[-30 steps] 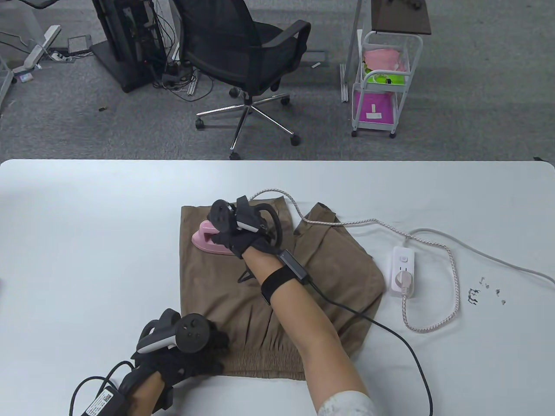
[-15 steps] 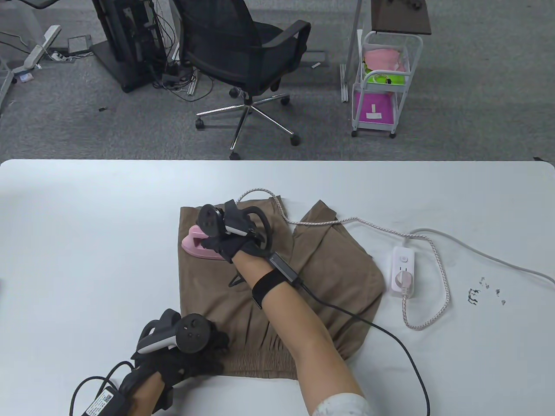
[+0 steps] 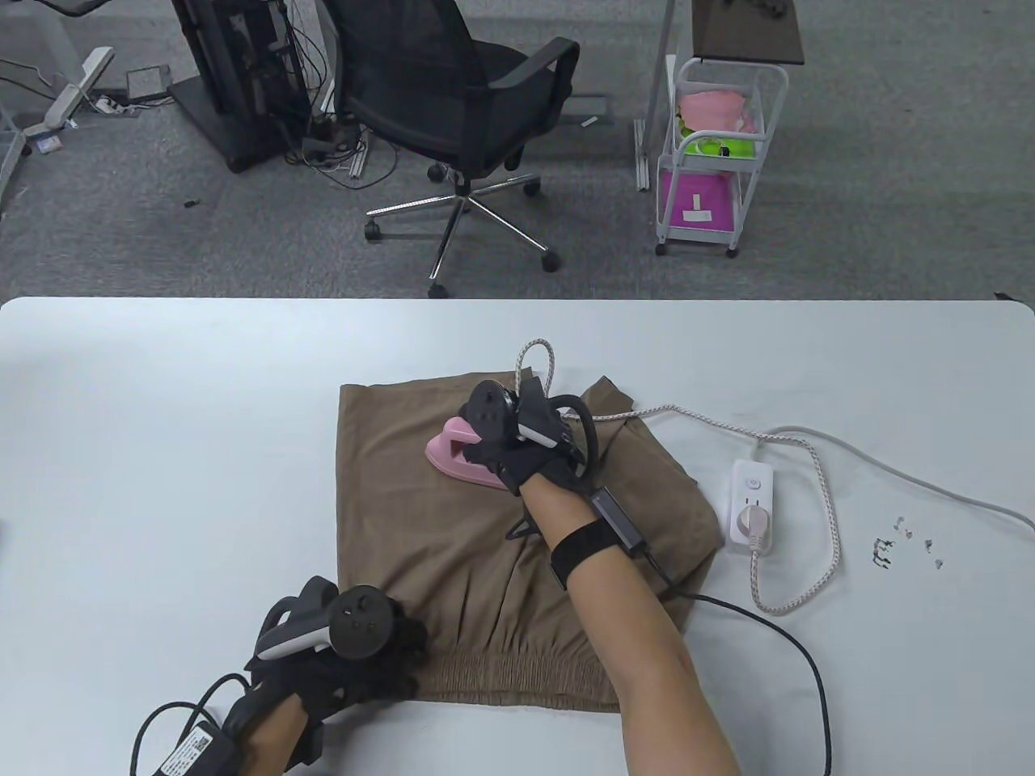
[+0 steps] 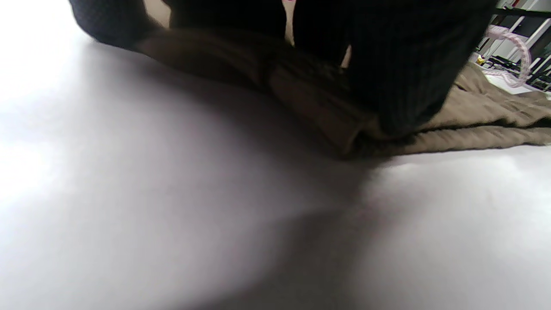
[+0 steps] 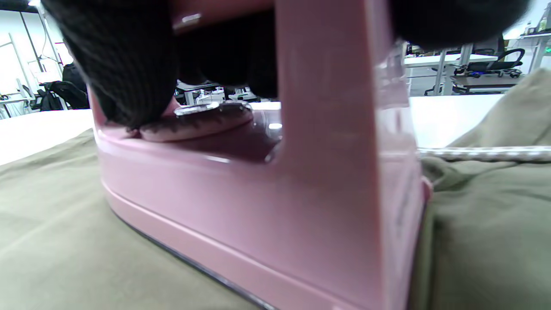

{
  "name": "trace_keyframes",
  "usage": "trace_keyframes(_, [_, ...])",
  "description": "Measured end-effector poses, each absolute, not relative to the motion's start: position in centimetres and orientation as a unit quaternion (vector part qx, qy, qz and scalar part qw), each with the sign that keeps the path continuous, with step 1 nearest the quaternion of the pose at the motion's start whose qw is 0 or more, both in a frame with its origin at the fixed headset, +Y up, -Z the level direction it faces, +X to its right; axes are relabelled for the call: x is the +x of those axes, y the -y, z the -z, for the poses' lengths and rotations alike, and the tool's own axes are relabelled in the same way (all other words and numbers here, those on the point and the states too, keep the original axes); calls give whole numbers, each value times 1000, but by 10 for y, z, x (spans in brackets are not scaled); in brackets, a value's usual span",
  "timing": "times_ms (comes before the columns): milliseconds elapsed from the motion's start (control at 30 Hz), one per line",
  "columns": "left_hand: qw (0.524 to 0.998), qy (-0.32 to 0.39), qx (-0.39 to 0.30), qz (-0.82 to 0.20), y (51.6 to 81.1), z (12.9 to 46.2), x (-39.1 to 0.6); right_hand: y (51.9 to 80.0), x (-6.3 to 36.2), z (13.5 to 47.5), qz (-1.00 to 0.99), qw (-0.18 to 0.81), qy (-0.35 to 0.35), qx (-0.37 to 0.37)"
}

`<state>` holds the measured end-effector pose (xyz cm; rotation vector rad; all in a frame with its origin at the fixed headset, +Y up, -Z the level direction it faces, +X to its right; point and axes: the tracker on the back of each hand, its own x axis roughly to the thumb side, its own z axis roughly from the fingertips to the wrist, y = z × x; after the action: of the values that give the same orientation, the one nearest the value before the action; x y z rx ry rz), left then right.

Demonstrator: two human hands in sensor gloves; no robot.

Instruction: Iron shorts with electric iron on table

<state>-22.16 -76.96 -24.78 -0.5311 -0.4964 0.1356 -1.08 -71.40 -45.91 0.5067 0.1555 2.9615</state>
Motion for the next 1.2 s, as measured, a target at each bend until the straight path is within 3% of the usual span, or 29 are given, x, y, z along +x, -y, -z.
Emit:
trace_keyframes(200, [933, 242, -259, -66, 770, 248, -221, 714, -19, 455, -980, 72, -52, 180])
trace_keyframes(800, [935, 234, -260, -67, 770, 247, -222, 715, -116, 435, -954, 86, -67, 278])
trace_keyframes(1000, [933, 238, -260, -68, 769, 247, -222, 715, -105, 435, -959, 77, -60, 268])
trace_keyframes(1200, [933, 238, -260, -67, 769, 247, -222, 714, -63, 440, -967, 73, -57, 238])
